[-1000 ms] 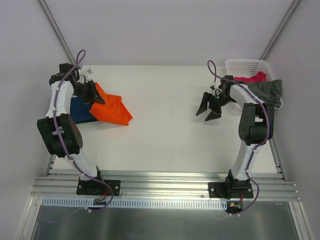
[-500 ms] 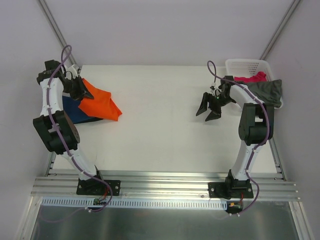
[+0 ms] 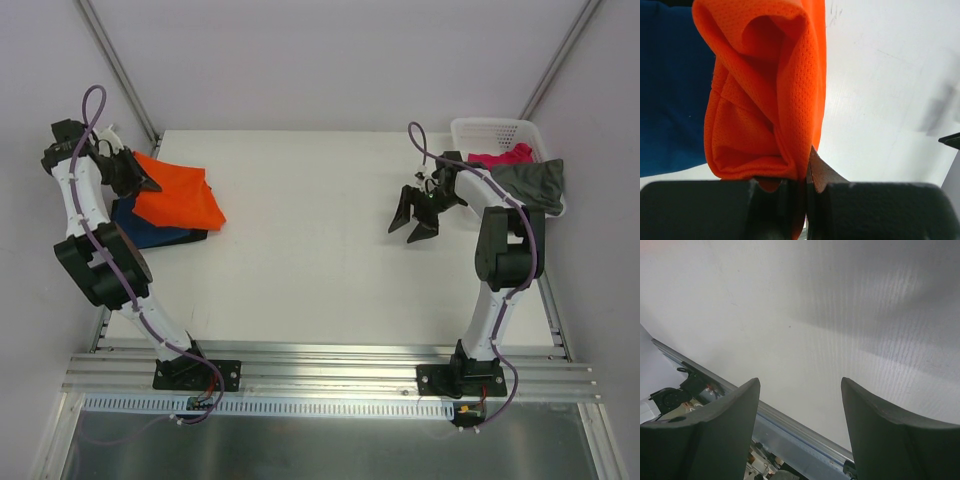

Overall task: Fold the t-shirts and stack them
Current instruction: Neatly place the folded tshirt to the corner

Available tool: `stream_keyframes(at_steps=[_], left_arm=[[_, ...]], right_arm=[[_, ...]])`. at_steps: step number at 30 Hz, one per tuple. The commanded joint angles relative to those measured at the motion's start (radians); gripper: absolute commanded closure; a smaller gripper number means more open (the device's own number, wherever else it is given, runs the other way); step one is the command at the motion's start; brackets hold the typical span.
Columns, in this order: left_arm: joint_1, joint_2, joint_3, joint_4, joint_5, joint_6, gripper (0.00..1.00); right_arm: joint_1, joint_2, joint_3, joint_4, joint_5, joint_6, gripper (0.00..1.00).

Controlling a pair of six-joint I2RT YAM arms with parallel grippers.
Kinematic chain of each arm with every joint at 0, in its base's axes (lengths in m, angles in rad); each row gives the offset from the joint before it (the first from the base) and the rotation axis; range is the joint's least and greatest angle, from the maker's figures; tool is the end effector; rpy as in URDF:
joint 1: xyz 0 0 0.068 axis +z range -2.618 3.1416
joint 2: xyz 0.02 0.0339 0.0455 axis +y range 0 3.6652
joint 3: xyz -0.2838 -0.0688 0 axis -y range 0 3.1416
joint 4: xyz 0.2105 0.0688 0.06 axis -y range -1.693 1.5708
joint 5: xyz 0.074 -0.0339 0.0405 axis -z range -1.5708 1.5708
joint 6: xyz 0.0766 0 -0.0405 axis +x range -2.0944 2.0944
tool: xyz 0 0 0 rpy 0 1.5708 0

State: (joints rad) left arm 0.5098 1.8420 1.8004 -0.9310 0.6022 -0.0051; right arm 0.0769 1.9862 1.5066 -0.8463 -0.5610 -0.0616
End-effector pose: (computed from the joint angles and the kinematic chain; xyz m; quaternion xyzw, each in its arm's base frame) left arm 0.3581 0.1505 0.3248 -0.1479 0.9048 -0.2042 0.3432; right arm 0.3784 0.0700 0.1945 -0.0997 0.9491 0.2757 0.1153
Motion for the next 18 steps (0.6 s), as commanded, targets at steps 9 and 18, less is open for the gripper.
stream_keyframes(at_steps=[9, 18], left_arm=[[0.116, -0.036, 0.076, 0.0, 0.039, -0.022, 1.0], [0.121, 0.008, 0.063, 0.006, -0.045, -0.004, 1.0]], right_arm=[[0.024, -0.026, 0.035, 0.001, 0.001, -0.006, 0.3], [0.029, -0.023, 0.023, 0.004, -0.007, -0.009, 0.3]])
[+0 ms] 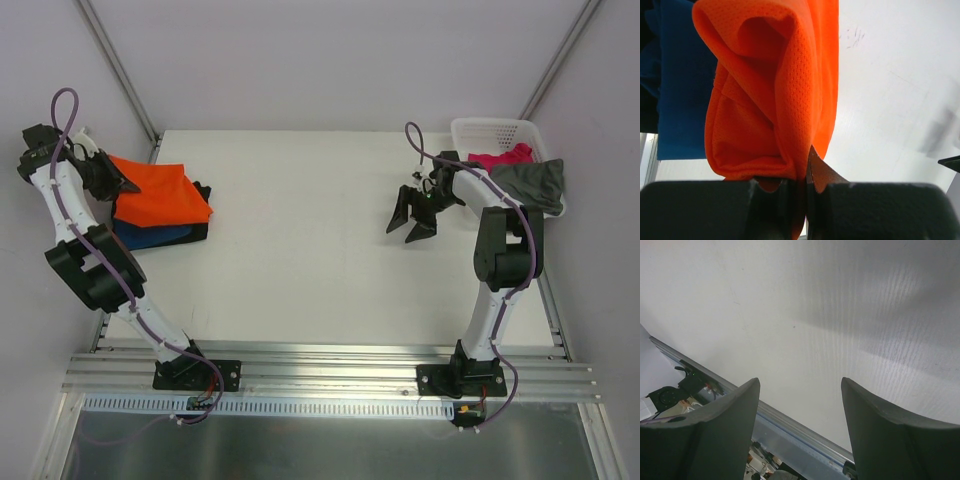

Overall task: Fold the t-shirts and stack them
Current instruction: Neatly place the folded tshirt to the corner

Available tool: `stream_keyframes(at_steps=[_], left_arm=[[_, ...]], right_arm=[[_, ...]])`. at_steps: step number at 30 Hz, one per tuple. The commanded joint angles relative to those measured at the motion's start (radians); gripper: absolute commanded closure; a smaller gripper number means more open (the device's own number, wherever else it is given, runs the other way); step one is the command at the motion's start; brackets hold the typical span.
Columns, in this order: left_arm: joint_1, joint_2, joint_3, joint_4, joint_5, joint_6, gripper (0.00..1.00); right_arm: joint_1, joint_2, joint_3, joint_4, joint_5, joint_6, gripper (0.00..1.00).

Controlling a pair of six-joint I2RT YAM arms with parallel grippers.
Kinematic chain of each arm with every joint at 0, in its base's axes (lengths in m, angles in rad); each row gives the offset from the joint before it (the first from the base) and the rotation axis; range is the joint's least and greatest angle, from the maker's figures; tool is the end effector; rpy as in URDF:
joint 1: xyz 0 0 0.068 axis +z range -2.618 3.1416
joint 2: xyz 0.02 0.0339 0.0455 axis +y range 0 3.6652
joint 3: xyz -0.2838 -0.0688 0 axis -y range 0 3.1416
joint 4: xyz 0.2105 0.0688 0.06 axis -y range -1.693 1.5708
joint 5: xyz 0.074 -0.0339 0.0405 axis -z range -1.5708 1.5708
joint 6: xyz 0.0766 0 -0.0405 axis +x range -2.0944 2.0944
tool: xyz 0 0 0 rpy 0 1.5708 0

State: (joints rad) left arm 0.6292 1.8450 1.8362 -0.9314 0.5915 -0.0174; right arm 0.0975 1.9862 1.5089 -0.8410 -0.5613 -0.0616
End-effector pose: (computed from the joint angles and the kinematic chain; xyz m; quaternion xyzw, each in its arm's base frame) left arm 0.3396 0.1944 0.3337 -0.2032 0.8910 -0.1749 0.3663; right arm 0.3780 0.0779 0.1953 -0.1105 0.9474 0.2769 0.1160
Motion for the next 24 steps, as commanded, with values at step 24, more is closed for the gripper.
stream_keyframes(at_steps=[24], left_arm=[[-0.092, 0.186, 0.127, 0.049, -0.351, 0.056, 1.0]], right_arm=[[0.016, -0.024, 0.007, 0.003, 0.009, -0.02, 0.3]])
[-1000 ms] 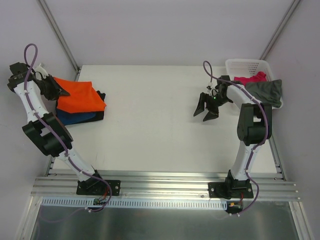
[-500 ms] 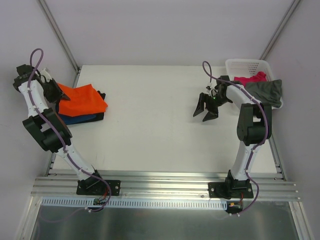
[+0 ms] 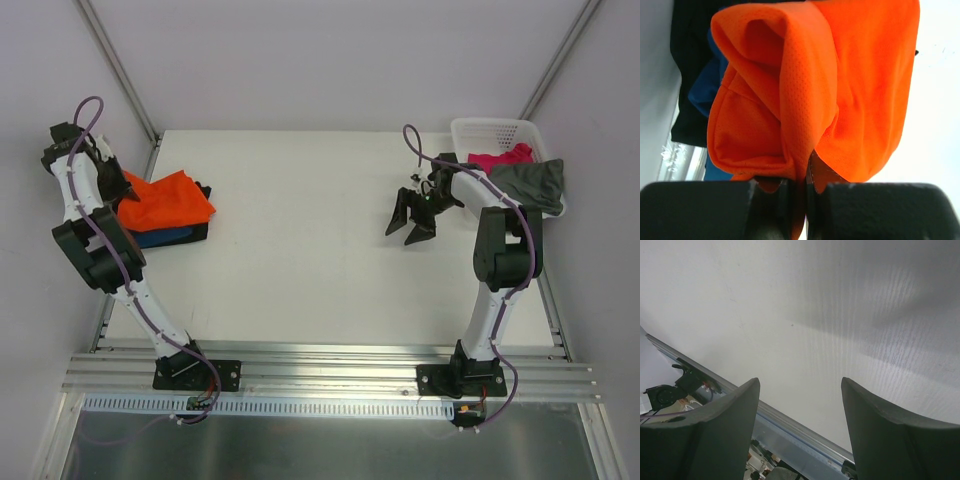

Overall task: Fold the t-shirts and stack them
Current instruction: Neatly place the folded tshirt to the corner

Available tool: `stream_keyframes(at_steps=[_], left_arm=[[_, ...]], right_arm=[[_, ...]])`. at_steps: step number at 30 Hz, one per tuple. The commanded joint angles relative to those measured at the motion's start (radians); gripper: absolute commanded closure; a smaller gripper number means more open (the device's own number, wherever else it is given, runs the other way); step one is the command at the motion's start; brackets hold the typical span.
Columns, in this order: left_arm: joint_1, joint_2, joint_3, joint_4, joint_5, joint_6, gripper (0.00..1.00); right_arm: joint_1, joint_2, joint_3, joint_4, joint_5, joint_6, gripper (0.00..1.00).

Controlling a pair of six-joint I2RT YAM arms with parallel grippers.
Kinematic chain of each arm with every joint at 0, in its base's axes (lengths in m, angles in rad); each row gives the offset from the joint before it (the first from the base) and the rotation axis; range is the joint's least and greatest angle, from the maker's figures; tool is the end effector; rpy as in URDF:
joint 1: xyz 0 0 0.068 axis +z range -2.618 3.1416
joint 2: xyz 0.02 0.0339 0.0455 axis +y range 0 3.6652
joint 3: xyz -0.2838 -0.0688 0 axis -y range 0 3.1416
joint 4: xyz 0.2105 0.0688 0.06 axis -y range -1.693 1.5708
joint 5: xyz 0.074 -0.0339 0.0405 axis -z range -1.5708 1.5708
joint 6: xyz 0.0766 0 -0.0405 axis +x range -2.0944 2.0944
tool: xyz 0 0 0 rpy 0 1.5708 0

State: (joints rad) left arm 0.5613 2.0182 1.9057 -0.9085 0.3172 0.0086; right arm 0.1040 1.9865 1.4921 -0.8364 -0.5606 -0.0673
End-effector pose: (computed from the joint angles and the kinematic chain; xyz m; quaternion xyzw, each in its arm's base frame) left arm 0.3813 0.2115 0.2802 -0.2181 0.9260 -0.0705 0.3000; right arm 0.3751 0.0801 0.1912 -0.1146 0.9477 0.2767 0.1100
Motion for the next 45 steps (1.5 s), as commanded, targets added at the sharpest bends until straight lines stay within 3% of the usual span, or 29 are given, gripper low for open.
stream_keyframes(at_steps=[1, 11, 16, 23, 33, 34, 35, 36, 40, 45], left_arm=[[-0.037, 0.02, 0.073, 0.028, -0.085, 0.036, 1.0], [-0.086, 0.06, 0.085, 0.042, -0.207, 0.047, 1.0], [-0.037, 0.016, 0.029, 0.037, -0.234, 0.033, 1.0], [0.022, 0.002, 0.059, 0.017, -0.277, 0.039, 1.0], [-0.034, -0.01, 0.058, 0.02, -0.279, 0.054, 1.0], [-0.043, -0.003, 0.062, 0.022, -0.285, 0.06, 0.97], [-0.072, 0.002, 0.067, 0.029, -0.297, 0.068, 0.81], [-0.087, 0.008, 0.085, 0.036, -0.315, 0.079, 0.44], [-0.191, 0.004, 0.138, 0.069, -0.432, 0.105, 0.01], [-0.374, -0.056, 0.208, 0.167, -0.601, 0.197, 0.01]], right_arm=[[0.01, -0.028, 0.023, -0.001, 0.01, -0.015, 0.3], [0.011, -0.069, -0.01, -0.007, 0.021, -0.034, 0.3], [0.011, -0.077, -0.016, -0.001, 0.022, -0.032, 0.3], [0.016, -0.064, 0.0, 0.005, 0.018, -0.025, 0.3], [0.017, -0.058, -0.003, 0.008, 0.008, -0.028, 0.3], [0.017, -0.057, -0.003, 0.008, 0.007, -0.028, 0.3], [0.017, -0.058, -0.006, 0.011, 0.005, -0.028, 0.3], [0.017, -0.054, -0.007, 0.011, 0.002, -0.026, 0.3], [0.017, -0.051, -0.004, 0.01, -0.004, -0.026, 0.29], [0.017, -0.058, 0.002, 0.011, -0.001, -0.025, 0.29]])
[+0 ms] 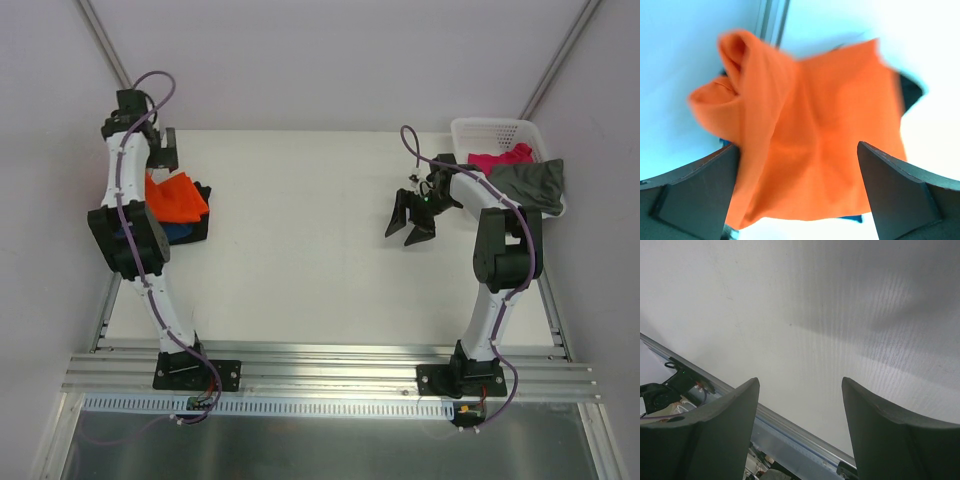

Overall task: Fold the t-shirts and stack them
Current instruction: Neatly place the folded tshirt to the corner

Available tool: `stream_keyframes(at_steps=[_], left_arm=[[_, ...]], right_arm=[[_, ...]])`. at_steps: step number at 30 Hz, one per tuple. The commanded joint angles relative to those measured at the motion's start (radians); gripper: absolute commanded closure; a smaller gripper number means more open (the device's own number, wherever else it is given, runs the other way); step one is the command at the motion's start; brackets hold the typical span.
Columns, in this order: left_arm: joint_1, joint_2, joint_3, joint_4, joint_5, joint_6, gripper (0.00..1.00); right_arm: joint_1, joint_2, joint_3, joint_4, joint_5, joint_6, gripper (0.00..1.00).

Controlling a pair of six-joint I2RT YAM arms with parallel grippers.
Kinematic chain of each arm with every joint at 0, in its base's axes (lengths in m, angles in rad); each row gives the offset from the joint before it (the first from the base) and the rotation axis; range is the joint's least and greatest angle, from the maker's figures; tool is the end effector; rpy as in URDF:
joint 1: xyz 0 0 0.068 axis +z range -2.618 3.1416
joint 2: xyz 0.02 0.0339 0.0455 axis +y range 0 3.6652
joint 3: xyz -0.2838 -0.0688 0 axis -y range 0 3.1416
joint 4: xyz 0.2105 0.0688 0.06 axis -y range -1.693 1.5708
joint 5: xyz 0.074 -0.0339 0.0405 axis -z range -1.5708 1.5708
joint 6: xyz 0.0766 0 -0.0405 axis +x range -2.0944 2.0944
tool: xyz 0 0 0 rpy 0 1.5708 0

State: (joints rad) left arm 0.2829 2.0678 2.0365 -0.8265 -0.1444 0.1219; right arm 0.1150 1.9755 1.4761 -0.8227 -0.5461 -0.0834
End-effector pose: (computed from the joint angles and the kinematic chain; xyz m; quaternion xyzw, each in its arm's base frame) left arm 0.4440 0.1405 0.3030 -0.1003 0.9296 0.1362 0.3274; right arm 0.3725 0.0831 0.1911 -0.1279 0.9475 0.2694 0.1152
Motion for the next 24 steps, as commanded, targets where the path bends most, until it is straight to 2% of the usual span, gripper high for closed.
stream_keyframes(at_steps=[1, 5, 9, 15, 20, 24], left_arm=[[-0.176, -0.119, 0.086, 0.107, -0.206, 0.106, 0.01], [-0.342, -0.11, 0.152, 0.153, -0.316, 0.183, 0.01], [-0.429, -0.141, 0.07, 0.168, -0.382, 0.205, 0.01], [-0.43, -0.262, -0.135, 0.153, -0.333, 0.136, 0.01], [-0.369, -0.379, -0.373, 0.084, -0.16, 0.029, 0.01], [-0.289, -0.362, -0.421, 0.021, -0.051, -0.062, 0.01]], right_arm=[[0.006, -0.055, 0.023, -0.003, -0.011, -0.007, 0.29], [0.006, -0.089, 0.038, -0.004, -0.006, -0.004, 0.29], [0.005, -0.133, 0.026, -0.004, -0.002, -0.022, 0.29], [-0.014, -0.219, -0.049, -0.003, 0.003, -0.036, 0.28], [-0.029, -0.273, -0.079, -0.009, -0.003, -0.033, 0.28], [-0.035, -0.31, -0.013, -0.001, -0.014, -0.032, 0.28]])
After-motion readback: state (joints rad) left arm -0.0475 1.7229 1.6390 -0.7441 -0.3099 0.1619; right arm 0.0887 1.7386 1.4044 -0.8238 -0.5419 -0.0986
